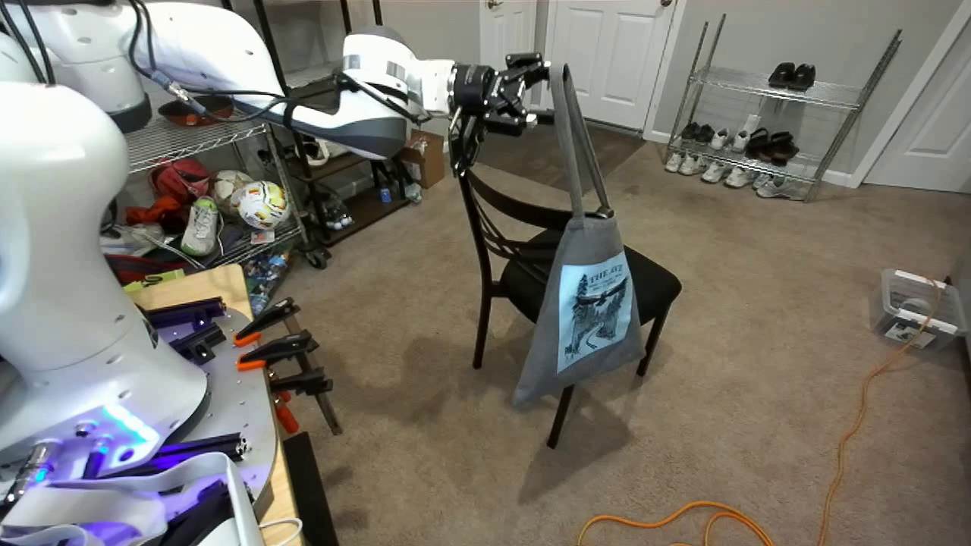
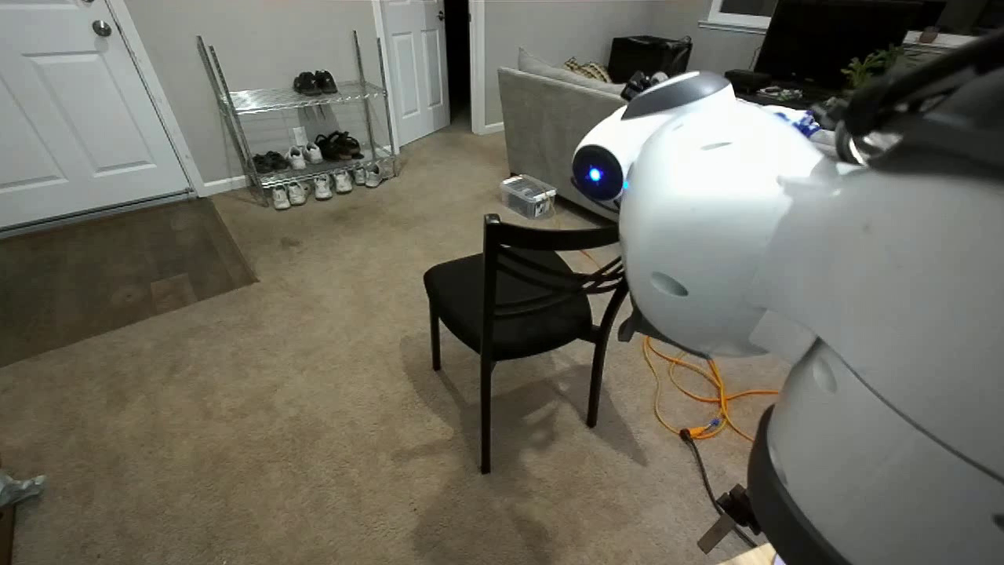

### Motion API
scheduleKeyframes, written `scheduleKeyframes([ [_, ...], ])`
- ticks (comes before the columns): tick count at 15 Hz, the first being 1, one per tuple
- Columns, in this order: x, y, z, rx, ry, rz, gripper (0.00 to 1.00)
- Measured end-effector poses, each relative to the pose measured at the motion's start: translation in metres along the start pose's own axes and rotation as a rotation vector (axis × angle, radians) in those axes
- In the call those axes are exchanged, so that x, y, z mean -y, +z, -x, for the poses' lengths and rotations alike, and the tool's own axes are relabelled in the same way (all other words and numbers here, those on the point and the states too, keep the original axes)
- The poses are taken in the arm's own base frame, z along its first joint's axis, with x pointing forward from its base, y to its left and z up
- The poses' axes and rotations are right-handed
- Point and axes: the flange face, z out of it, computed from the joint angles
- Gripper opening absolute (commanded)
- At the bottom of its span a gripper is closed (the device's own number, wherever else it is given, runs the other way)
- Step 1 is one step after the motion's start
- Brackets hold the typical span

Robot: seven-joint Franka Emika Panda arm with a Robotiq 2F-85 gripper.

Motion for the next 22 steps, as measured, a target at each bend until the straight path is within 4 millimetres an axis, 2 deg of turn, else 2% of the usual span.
scheduleKeyframes([
  [4, -0.071, -0.015, 0.056, 0.083, -0.056, 0.09, 1.0],
  [8, -0.121, -0.031, 0.093, 0.134, -0.113, 0.145, 1.0],
  [14, -0.156, -0.041, 0.118, 0.17, -0.143, 0.188, 1.0],
  [19, -0.193, -0.03, 0.136, 0.18, -0.17, 0.268, 1.0],
  [22, -0.206, -0.024, 0.141, 0.172, -0.185, 0.301, 1.0],
])
